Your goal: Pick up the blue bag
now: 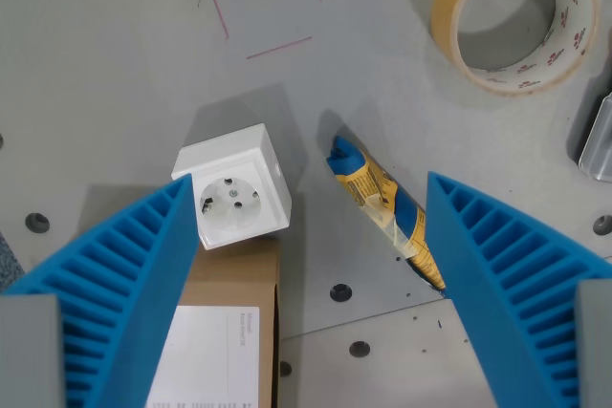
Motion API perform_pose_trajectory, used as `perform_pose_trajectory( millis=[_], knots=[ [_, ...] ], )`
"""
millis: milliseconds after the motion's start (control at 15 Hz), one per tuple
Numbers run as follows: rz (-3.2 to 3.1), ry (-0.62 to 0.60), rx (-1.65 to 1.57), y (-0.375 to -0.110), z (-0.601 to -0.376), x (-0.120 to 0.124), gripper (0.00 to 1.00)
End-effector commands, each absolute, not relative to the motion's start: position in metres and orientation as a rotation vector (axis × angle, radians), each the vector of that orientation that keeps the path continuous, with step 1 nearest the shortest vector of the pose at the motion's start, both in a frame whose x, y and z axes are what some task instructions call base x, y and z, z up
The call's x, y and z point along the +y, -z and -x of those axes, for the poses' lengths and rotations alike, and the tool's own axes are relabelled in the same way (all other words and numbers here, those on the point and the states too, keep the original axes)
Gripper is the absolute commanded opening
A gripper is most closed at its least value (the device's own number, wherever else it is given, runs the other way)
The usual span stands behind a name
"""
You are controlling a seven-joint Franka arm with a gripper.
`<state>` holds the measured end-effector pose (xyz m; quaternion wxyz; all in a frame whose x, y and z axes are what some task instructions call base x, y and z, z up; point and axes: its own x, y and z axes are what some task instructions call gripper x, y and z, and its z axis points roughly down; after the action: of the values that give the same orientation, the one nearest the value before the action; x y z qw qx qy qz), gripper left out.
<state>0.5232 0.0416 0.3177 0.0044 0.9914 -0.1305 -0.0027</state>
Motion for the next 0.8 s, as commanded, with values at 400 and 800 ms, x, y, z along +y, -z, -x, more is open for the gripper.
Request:
perform_pose_trajectory(
  millis=[400, 800],
  knots=[
    [-3.108, 0.004, -0.391, -0.3181, -0.5227, 0.0415, 1.0],
    [-3.117, -0.013, -0.317, -0.3119, -0.5186, 0.0398, 1.0]
  ],
)
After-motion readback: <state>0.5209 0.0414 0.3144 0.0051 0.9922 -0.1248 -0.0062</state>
